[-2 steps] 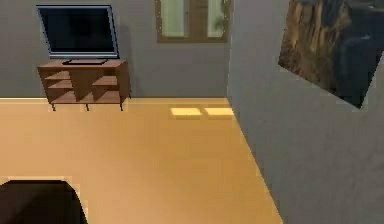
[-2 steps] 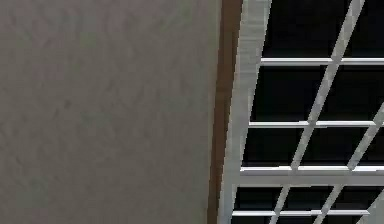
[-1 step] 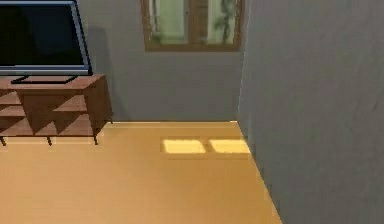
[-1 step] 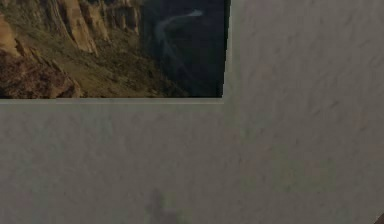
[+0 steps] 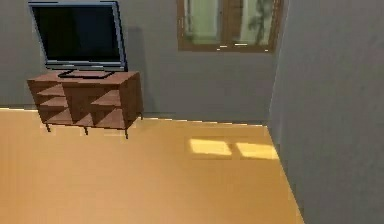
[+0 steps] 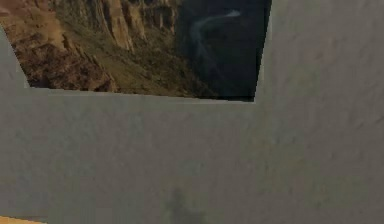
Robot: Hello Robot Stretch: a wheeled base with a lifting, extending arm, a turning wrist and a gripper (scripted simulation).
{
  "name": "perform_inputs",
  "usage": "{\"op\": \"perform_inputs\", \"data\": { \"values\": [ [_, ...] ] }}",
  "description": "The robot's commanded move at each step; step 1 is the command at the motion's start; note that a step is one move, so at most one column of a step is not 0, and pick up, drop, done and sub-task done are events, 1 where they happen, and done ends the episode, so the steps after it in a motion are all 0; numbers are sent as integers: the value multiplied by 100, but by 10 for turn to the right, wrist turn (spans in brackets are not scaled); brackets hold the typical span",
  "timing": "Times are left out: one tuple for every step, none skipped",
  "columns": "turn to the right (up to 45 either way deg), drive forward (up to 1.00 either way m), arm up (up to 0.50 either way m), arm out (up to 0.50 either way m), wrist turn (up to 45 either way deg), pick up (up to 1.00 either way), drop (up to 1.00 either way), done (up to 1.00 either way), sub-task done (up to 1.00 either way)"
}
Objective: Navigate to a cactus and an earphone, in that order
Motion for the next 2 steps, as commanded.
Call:
{"op": "perform_inputs", "data": {
  "values": [
    [0,5,0,0,0,0,0,0,0],
    [-450,0,0,0,0,0,0,0,0]
  ]
}}
